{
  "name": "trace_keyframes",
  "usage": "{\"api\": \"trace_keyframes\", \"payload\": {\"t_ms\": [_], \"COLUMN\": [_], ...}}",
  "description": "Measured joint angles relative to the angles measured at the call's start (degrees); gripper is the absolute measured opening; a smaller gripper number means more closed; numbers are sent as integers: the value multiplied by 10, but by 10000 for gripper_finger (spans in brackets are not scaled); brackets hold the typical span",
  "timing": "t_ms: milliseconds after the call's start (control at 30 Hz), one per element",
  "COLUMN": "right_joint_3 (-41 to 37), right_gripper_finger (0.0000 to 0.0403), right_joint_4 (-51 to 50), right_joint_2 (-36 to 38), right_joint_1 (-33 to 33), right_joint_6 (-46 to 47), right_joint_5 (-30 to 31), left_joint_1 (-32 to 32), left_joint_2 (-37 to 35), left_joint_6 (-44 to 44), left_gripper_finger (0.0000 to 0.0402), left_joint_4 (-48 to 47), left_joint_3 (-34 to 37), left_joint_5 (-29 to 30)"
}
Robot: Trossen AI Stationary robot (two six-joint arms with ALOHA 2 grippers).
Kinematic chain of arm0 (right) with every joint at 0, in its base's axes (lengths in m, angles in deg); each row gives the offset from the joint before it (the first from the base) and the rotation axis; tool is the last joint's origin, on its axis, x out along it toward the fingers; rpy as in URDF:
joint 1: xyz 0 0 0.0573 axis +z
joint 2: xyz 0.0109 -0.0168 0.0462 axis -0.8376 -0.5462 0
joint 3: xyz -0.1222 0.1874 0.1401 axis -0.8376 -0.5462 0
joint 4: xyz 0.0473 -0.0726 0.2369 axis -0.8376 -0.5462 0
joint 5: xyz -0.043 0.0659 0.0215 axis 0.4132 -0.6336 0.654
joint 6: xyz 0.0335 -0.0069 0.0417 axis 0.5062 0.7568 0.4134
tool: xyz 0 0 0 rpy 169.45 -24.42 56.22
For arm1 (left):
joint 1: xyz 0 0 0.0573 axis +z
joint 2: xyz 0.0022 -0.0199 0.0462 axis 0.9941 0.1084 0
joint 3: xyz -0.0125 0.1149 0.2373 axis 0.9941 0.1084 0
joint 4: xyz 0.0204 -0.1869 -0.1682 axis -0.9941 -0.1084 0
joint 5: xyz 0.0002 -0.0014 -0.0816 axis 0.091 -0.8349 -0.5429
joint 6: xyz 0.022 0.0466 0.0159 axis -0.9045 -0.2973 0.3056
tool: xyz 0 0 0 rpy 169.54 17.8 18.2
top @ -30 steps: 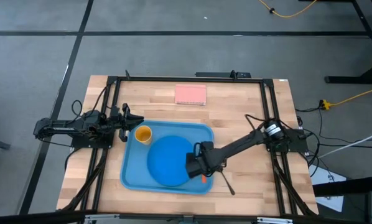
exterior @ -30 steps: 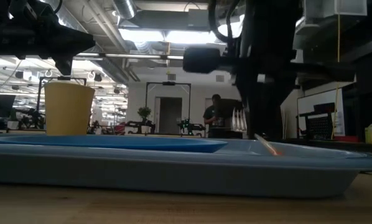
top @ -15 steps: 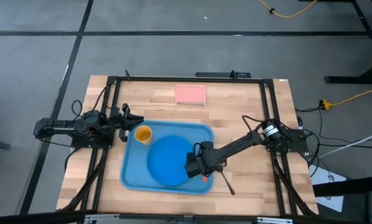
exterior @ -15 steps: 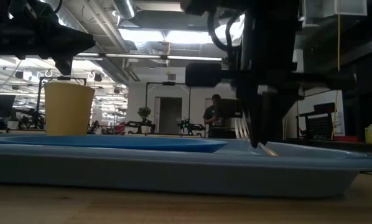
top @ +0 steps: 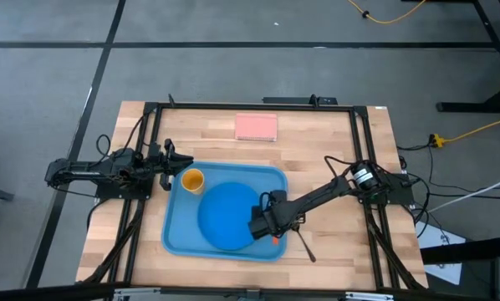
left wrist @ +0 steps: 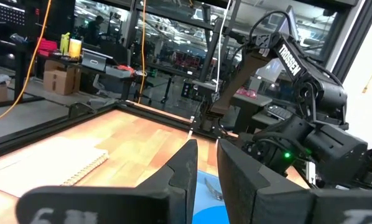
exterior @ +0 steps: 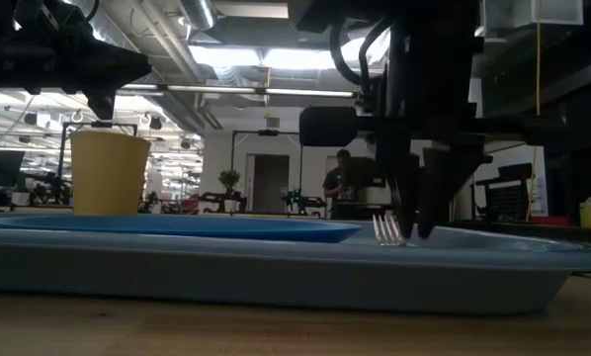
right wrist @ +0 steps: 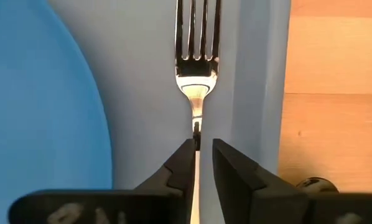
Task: Pick and place plate/cup/fork/spoon on tray
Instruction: Adjust the blue plate
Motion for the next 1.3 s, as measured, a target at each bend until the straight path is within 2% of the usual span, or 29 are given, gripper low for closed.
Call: {"api": "trace_keyframes", "payload": {"t_ms": [233,667,1300], "right_joint_3": [23,29,29], "right_gripper_finger": [61,61,61], "right_joint_4": [-4,21,96], "right_joint_2": [1,1,-19], "right_joint_1": [2,-26,-42], "right_joint_6": [-29,-106,-165], "right_joint_5": [38,-30,-27], "left_joint_1": [0,0,0], "left_joint_2": [0,0,0], "left_joint_6": [0,0,0], "left_gripper_finger": [55,55,55], "left_joint_4": [0,0,0], "left_joint_3": [0,0,0], "left_joint_5": [0,0,0]}}
